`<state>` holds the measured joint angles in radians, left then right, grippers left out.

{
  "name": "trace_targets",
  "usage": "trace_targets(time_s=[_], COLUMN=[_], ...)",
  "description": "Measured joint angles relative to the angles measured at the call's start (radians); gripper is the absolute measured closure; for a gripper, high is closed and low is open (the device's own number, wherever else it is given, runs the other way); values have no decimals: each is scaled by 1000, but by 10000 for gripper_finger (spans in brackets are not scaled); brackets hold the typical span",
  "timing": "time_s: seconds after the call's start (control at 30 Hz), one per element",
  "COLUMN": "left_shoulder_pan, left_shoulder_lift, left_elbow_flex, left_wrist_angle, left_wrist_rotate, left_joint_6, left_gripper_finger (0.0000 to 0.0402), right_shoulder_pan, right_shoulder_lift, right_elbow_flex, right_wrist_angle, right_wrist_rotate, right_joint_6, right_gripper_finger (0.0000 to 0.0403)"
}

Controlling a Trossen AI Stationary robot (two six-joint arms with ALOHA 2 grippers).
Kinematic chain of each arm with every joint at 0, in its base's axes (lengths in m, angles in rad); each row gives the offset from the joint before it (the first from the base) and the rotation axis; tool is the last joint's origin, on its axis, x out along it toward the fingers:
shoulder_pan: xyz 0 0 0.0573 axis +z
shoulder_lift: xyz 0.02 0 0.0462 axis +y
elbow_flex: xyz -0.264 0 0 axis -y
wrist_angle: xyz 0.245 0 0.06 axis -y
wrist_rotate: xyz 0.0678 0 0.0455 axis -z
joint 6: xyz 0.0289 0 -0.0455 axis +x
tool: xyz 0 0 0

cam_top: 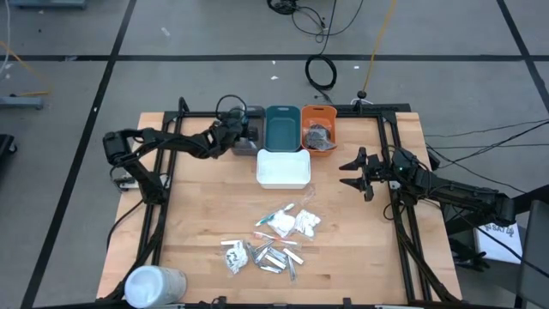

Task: Pick & Place Travel size toiletries
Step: Put the blue toothbrush into the black bin, then put the cotton pack into the blue bin

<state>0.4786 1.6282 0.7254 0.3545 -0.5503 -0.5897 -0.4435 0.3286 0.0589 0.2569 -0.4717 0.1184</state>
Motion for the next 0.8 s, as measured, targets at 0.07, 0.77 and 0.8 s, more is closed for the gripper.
trace_targets(time_s=[0.07, 0.77, 0.8], left_shoulder_pan=[0, -50, -68], left_shoulder_lift=[0, -161, -187], left_elbow_flex=[0, 0, 0], left_wrist_angle=[-8, -13, -21], left_wrist_rotate=[2, 514, 575], left_joint_6=[6, 161, 152], left_gripper_finger=[261, 163, 163], right_shoulder_pan=[0, 0, 0], right_shoulder_lift=[0, 0, 0], right_elbow_flex=[0, 0, 0], right_wrist_angle=[0, 0, 0], right_wrist_rotate=[0, 0, 0], right_joint_6=[0, 0, 0], right_gripper_finger=[195, 195, 195])
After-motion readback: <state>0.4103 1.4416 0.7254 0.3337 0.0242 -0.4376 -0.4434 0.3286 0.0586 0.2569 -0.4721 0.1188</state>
